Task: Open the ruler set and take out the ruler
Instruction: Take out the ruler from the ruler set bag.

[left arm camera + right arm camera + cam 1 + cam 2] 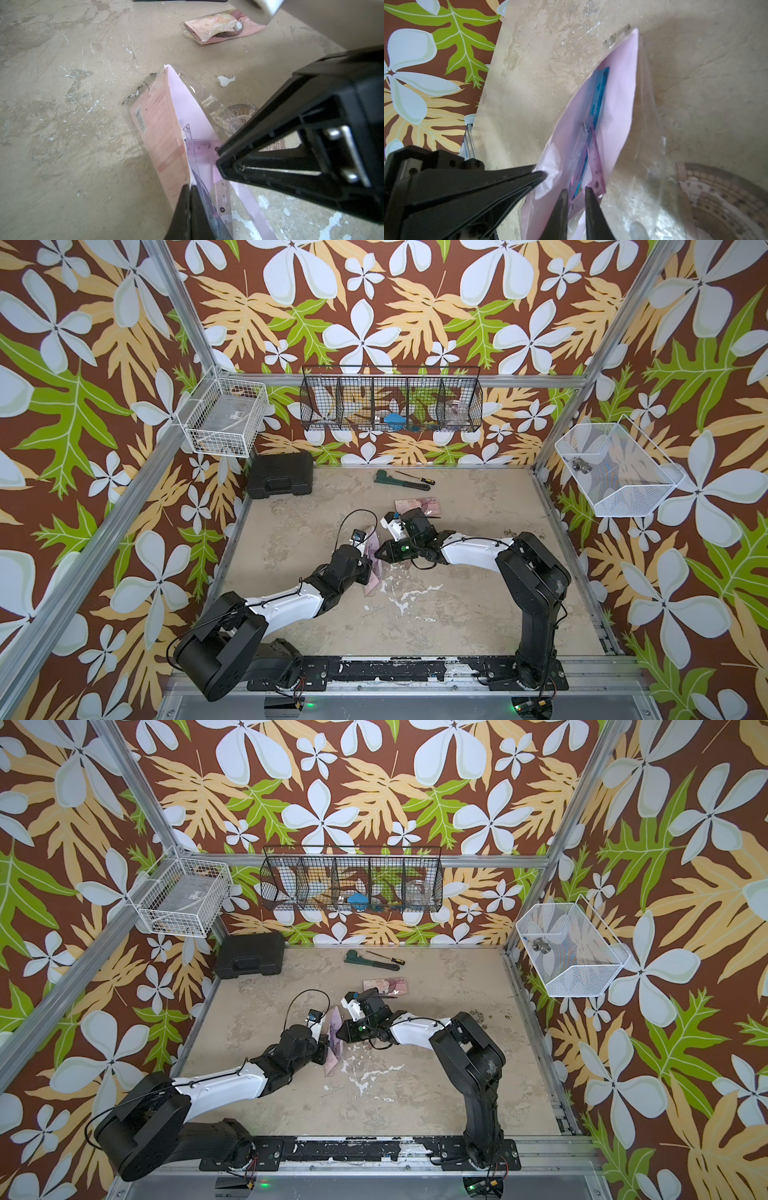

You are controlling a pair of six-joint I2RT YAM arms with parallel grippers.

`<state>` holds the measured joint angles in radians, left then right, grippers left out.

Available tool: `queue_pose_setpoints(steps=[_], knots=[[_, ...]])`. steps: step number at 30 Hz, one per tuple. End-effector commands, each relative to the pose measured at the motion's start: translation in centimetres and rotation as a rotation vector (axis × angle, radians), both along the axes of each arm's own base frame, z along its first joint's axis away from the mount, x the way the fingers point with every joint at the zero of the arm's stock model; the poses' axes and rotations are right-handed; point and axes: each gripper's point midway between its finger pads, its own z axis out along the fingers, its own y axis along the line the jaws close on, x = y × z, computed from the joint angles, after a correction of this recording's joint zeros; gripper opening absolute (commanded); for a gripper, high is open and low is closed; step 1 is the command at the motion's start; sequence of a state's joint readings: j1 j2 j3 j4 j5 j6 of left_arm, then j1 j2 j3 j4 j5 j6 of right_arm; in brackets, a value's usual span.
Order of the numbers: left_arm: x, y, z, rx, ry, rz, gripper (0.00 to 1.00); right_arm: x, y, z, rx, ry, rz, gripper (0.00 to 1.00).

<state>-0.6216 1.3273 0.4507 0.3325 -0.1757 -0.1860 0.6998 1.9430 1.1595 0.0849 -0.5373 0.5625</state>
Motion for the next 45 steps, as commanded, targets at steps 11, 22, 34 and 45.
queue_pose_setpoints(steps=[11, 22, 34, 45], knots=[[0.0, 0.3, -0.2, 0.007, -0.001, 0.011, 0.0, 0.6, -1.1, -1.3, -0.1, 0.001, -0.044, 0.27], [0.1, 0.1, -0.2, 0.002, -0.002, 0.004, 0.0, 0.2, 0.1, -1.0, -0.048, 0.001, -0.006, 0.27], [0.0, 0.1, -0.2, 0.002, 0.0, 0.002, 0.0, 1.3, -0.8, 0.4, -0.087, -0.067, -0.07, 0.28], [0.0, 0.0, -0.1, -0.001, -0.002, 0.0, 0.0, 0.3, 0.4, 3.0, -0.022, -0.098, -0.015, 0.28]])
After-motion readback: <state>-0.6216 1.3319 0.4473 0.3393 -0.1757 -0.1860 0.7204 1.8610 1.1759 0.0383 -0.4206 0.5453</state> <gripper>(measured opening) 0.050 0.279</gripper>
